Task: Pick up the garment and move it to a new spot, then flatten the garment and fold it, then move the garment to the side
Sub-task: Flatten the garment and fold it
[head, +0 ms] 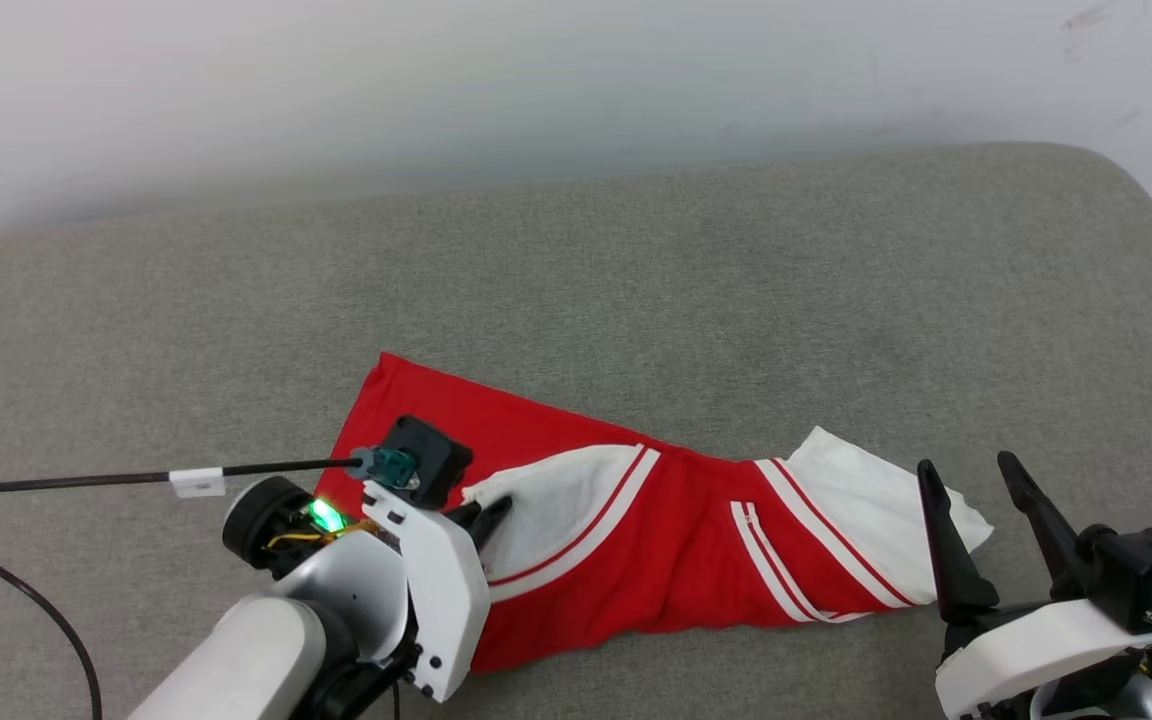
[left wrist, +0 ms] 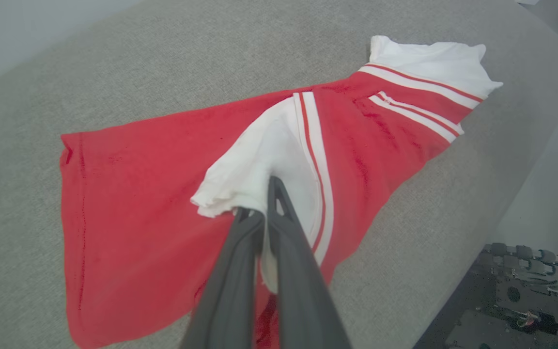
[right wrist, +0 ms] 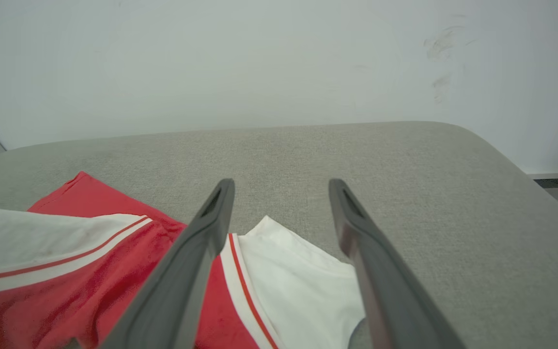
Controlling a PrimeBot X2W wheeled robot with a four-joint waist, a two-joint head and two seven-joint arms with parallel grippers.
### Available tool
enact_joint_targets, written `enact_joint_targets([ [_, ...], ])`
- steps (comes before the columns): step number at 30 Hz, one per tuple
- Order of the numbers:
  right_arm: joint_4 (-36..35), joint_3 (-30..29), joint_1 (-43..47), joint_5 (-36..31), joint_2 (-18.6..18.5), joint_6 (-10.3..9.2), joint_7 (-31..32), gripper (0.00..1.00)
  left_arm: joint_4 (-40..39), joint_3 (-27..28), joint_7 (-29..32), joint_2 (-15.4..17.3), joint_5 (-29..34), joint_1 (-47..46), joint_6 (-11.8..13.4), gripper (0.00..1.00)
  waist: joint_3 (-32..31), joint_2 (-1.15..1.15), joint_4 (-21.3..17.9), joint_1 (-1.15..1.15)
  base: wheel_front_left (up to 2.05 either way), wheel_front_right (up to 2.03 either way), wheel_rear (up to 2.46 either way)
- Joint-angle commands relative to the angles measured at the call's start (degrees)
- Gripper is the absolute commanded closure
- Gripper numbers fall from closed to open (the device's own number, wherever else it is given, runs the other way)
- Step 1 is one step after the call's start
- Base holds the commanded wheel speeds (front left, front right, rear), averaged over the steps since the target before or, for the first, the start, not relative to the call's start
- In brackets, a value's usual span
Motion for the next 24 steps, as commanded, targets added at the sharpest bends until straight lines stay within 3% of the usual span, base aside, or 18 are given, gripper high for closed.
enact_joint_targets([
  [1, 0.1, -0.1, -0.6, -0.1, 0.1, -0.04, -0.4, 0.00, -0.6, 0.7, -1.2, 0.5, 0.8, -1.1, 0.5, 1.00, -0.2, 0.00, 1.0, 0.00, 0.00, 0.00, 0.00],
  [10, -1.3, -0.6, 0.4, -0.1, 0.1, -0.04, 0.7, 0.00, -5.5, 6.9, -7.3, 4.4, 5.1, 1.7, 7.3, 1.00, -0.3, 0.00, 5.5, 0.00, 0.00, 0.00, 0.00],
  [16, -2.0, -0.7, 0.8, -0.4, 0.1, -0.04, 1.6, 0.00, -7.2, 12.8, -8.8, 7.0, 3.0, 13.2, 15.2, 1.00, -0.3, 0.00, 7.5, 0.00, 0.00, 0.00, 0.00],
  [20, -2.1, -0.4, 0.6, -0.4, 0.1, -0.04, 2.0, 0.00, -3.3, 15.2, -10.7, 4.5, -1.7, 21.3, 17.8, 1.00, -0.4, 0.00, 7.6, 0.00, 0.00, 0.00, 0.00],
  [23, -2.3, -0.1, 0.4, -0.6, 0.1, -0.04, 2.1, 0.00, 0.7, 15.4, -11.4, 2.1, -5.2, 24.8, 17.3, 1.00, -0.4, 0.00, 7.4, 0.00, 0.00, 0.00, 0.00],
  [24, -2.3, 0.0, 0.4, -0.6, 0.1, -0.04, 2.1, 0.00, 2.1, 15.4, -11.9, 1.4, -6.1, 25.2, 16.8, 0.84, -0.5, 0.00, 7.3, 0.00, 0.00, 0.00, 0.00],
])
